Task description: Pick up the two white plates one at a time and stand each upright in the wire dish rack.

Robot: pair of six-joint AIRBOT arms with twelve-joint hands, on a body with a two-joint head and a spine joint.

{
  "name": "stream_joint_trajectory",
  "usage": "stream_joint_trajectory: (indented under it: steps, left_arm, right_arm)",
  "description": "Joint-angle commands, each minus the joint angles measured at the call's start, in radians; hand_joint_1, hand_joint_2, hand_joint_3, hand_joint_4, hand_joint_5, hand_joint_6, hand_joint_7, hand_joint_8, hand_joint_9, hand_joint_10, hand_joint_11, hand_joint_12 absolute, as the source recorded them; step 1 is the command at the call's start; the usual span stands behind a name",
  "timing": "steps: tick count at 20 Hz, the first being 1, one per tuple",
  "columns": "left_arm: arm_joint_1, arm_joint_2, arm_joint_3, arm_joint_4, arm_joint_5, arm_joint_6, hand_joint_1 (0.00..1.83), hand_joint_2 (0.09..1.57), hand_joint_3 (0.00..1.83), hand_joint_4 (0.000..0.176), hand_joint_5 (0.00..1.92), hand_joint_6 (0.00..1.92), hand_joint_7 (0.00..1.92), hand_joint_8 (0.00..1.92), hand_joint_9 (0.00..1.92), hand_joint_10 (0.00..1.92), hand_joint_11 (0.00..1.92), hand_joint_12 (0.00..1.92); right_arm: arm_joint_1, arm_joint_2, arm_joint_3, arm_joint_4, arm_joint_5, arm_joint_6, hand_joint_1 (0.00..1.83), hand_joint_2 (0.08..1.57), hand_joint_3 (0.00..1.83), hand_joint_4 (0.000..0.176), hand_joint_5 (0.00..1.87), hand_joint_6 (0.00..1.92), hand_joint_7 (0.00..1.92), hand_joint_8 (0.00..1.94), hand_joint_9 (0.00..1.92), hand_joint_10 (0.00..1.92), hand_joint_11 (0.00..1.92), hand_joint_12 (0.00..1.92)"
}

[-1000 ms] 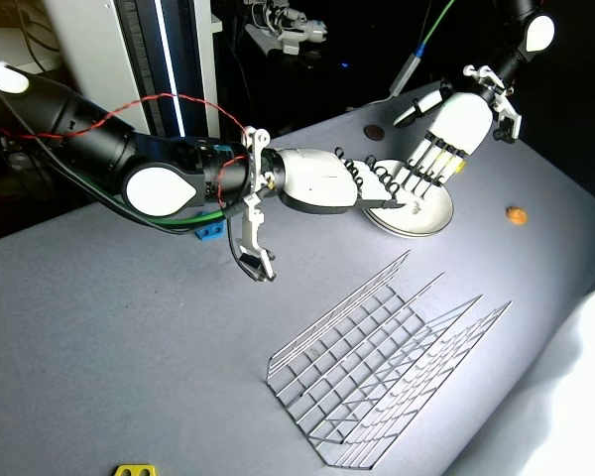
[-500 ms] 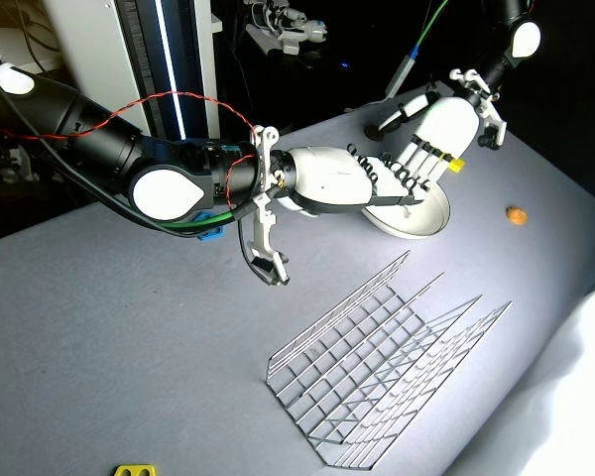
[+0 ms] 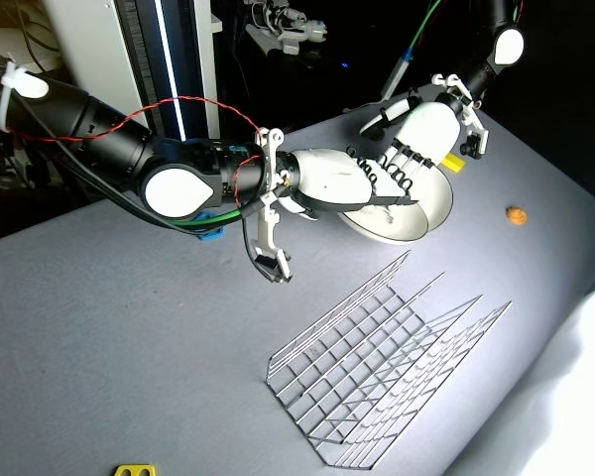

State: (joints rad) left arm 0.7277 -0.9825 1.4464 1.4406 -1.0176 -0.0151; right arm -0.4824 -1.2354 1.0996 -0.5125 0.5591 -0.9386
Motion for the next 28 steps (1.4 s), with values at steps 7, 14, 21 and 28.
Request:
stream_joint_trajectory:
  steps: [7,14,21,28]
  left_arm:
    - [0.015,-0.014,0.014,-0.059,-0.043,-0.041,0.0,1.11,0.0,0.0,0.0,0.0,0.0,0.0,0.0,0.0,0.0,0.0]
    - [0.019,-0.016,0.018,-0.064,-0.047,-0.052,0.0,1.12,0.01,0.0,0.0,0.0,0.0,0.0,0.0,0.0,0.0,0.0]
    - [0.019,-0.016,0.021,-0.07,-0.051,-0.058,0.0,1.12,0.0,0.0,0.0,0.0,0.0,0.0,0.0,0.0,0.0,0.0]
    - [0.019,-0.016,0.023,-0.077,-0.051,-0.065,0.0,1.13,0.01,0.0,0.0,0.0,0.0,0.0,0.0,0.0,0.0,0.0]
  right_arm:
    - [0.011,-0.029,0.008,0.019,0.103,-0.024,0.96,1.06,0.0,0.0,0.0,0.0,0.0,0.0,0.0,0.0,0.03,0.02]
    - [-0.004,-0.078,0.058,0.019,0.158,-0.089,1.03,1.08,0.0,0.0,0.1,0.02,0.11,0.01,0.11,0.04,0.0,0.66]
    - [-0.012,-0.133,0.107,0.081,0.2,-0.089,1.07,1.15,0.01,0.0,0.36,0.05,0.44,0.04,0.41,0.17,0.0,1.35]
    - [-0.04,-0.171,0.134,0.081,0.205,-0.089,1.14,1.16,0.03,0.0,0.84,0.94,0.99,0.05,0.87,0.3,0.47,1.26]
